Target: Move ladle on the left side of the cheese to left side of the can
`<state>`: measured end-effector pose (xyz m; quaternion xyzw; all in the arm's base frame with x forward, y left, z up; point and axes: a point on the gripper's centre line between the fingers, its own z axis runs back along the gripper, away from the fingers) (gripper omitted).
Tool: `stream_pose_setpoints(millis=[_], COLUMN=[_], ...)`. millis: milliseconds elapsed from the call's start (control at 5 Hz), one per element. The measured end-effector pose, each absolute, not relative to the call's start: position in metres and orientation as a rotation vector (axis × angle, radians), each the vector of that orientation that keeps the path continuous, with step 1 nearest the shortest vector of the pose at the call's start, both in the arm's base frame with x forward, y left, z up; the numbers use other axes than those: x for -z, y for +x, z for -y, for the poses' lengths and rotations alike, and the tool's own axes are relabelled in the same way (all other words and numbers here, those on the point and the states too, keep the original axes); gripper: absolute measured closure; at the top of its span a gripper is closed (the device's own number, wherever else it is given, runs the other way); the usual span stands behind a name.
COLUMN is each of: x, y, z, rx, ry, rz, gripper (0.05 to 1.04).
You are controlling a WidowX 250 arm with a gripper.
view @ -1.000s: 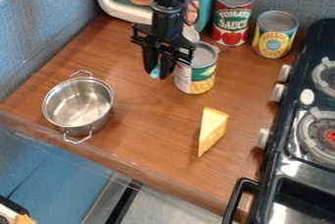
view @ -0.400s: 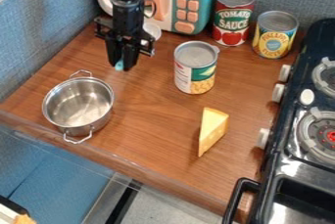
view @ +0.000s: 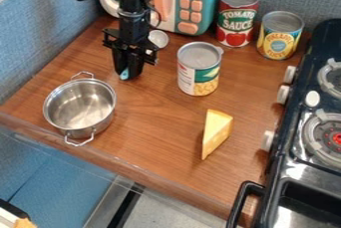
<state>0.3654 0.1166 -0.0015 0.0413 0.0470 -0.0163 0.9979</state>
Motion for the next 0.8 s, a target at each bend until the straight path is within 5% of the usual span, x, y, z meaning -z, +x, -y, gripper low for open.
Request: stream_pose_setpoints(millis=[200,400,600,800], x=[0.002,-0.009,-0.047,-0.062], y=[0.363,0.358,0.357,0.351], z=[-0.114,-0.11,-0.112,-0.114], rx=[0.05,0.07,0.055,0.04], ry=[0.075,0.062,0.064,0.053], rz=[-0.08,-0.056,0.032,0.057], gripper=[0.69,0.387,0.12,0.079])
